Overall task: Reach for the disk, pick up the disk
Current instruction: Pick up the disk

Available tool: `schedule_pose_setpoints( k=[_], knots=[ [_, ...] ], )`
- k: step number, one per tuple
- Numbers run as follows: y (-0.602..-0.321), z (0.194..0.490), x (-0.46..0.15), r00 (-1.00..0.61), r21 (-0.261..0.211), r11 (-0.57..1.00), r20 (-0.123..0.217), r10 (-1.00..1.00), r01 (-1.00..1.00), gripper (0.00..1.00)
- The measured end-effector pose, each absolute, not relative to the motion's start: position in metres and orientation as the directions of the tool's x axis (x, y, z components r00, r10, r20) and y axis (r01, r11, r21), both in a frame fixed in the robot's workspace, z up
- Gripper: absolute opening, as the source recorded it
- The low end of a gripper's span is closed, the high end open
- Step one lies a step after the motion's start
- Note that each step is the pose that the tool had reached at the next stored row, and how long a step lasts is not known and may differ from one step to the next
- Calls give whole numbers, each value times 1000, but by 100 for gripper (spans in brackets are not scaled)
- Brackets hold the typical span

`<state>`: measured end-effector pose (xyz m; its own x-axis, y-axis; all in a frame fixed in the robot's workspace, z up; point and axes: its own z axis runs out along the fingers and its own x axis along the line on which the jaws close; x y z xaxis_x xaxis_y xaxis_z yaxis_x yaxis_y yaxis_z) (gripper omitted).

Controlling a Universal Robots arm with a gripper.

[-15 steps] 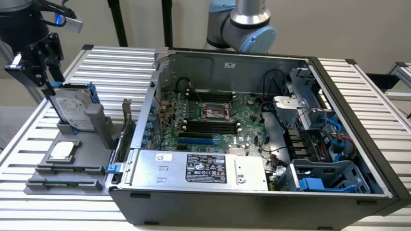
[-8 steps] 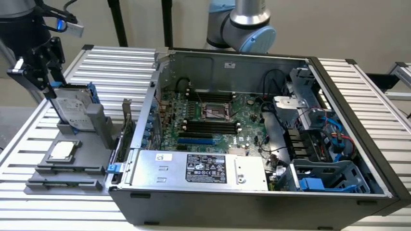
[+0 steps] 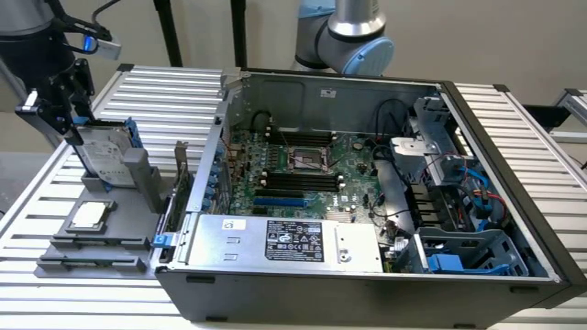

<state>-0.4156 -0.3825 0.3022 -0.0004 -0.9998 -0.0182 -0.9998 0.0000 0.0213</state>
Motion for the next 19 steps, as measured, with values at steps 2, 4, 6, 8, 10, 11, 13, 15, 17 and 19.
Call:
schedule_pose_setpoints(
  k=[2,4,6,8,10,11,13,15,17,19],
  knots=[
    [-382,302,-416,10,19,-10,-19,-1000,-1000,54],
    [-382,301,-416,21,18,-22,-19,-1000,-1000,54],
    [-382,301,-417,30,17,-30,-19,-999,-999,54],
    [-382,300,-417,32,17,-32,-20,-999,-999,54],
    [-382,299,-417,32,16,-32,-23,-999,-999,54],
    [-382,299,-417,32,16,-32,-25,-999,-999,54],
    [-382,298,-417,32,15,-32,-29,-999,-999,54],
    [-382,297,-417,32,14,-33,-32,-999,-999,54],
    [-382,297,-417,32,14,-33,-35,-999,-999,54],
    [-382,296,-417,32,14,-33,-38,-999,-999,54]
  ],
)
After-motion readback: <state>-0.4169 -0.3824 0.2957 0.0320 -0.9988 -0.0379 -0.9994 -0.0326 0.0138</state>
